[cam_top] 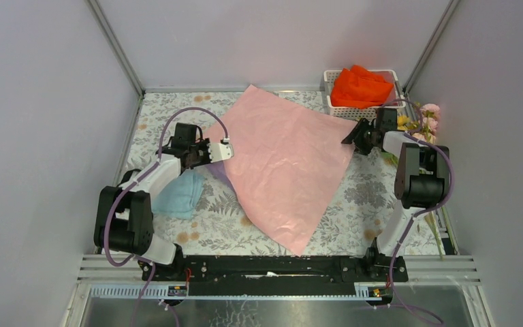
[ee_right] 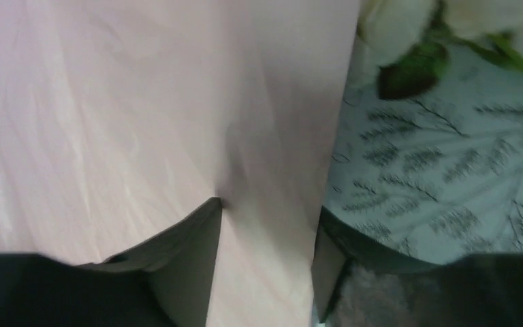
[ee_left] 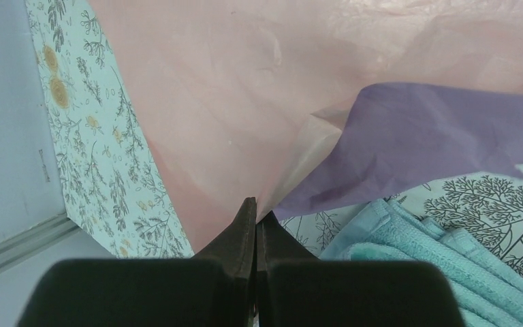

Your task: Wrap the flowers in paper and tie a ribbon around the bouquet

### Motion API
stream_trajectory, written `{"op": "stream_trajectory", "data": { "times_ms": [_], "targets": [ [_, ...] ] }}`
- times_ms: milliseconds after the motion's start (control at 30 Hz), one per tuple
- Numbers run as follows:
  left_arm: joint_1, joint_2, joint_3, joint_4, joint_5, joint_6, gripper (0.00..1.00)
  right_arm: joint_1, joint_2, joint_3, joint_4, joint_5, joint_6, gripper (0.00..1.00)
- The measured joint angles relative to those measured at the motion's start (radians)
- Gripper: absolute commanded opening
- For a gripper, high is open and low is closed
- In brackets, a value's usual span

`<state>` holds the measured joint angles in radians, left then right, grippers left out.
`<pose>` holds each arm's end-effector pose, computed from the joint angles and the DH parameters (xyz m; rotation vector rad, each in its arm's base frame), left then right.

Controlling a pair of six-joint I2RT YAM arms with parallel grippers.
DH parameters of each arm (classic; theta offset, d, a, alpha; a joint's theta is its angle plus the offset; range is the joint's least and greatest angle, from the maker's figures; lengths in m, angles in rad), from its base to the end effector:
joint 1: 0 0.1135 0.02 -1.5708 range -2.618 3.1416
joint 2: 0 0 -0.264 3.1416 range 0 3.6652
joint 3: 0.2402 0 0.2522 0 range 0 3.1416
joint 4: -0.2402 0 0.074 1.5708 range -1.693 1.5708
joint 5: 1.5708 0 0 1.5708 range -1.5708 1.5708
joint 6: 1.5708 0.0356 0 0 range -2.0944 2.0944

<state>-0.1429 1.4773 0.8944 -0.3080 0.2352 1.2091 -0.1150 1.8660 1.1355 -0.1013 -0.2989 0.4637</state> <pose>0.2969 -0.0511 0.2071 1.6031 1.8360 0.1899 0.3907 -0.0346 0.1675 0.5540 2.3544 0.5203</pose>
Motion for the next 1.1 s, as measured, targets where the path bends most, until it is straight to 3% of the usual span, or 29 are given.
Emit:
{"op": "stream_trajectory", "data": {
  "times_ms": [100,133,267,367,467,600,667,733,867,933,1100],
  "targets": [
    [0.002,0.0,0.0,0.0,-0.005,0.002,0.0,0.0,0.052,0.023,0.04,-0.065,0.0,0.06],
    [0.004,0.0,0.0,0.001,-0.007,0.002,0.0,0.0,0.054,0.018,0.039,-0.075,0.002,0.0],
    [0.015,0.022,0.006,0.028,-0.024,0.0,0.01,0.0,0.022,-0.023,0.05,-0.072,0.008,0.0],
    [0.023,0.077,0.03,0.069,-0.049,-0.008,0.07,0.0,-0.089,-0.111,0.058,-0.035,0.012,0.0],
    [0.031,0.116,0.062,0.093,-0.066,-0.019,0.27,0.0,-0.235,-0.202,0.072,-0.004,0.017,0.0],
    [0.046,0.118,0.073,0.112,-0.091,-0.03,0.74,0.002,-0.389,-0.307,0.097,0.027,0.029,0.0],
    [0.052,0.117,0.074,0.117,-0.105,-0.026,0.83,0.006,-0.444,-0.359,0.097,0.038,0.04,0.11],
    [0.067,0.112,0.075,0.12,-0.117,-0.038,0.9,0.014,-0.466,-0.382,0.079,0.046,0.048,0.3],
    [0.125,0.092,0.097,0.109,-0.156,-0.048,0.93,0.024,-0.481,-0.385,0.014,0.072,0.05,0.57],
    [0.168,0.091,0.128,0.101,-0.188,-0.048,0.94,0.024,-0.504,-0.378,-0.028,0.105,0.045,0.65],
    [0.278,0.092,0.189,0.084,-0.294,-0.075,0.94,0.013,-0.564,-0.278,-0.119,0.268,-0.012,0.72]
  ]
}}
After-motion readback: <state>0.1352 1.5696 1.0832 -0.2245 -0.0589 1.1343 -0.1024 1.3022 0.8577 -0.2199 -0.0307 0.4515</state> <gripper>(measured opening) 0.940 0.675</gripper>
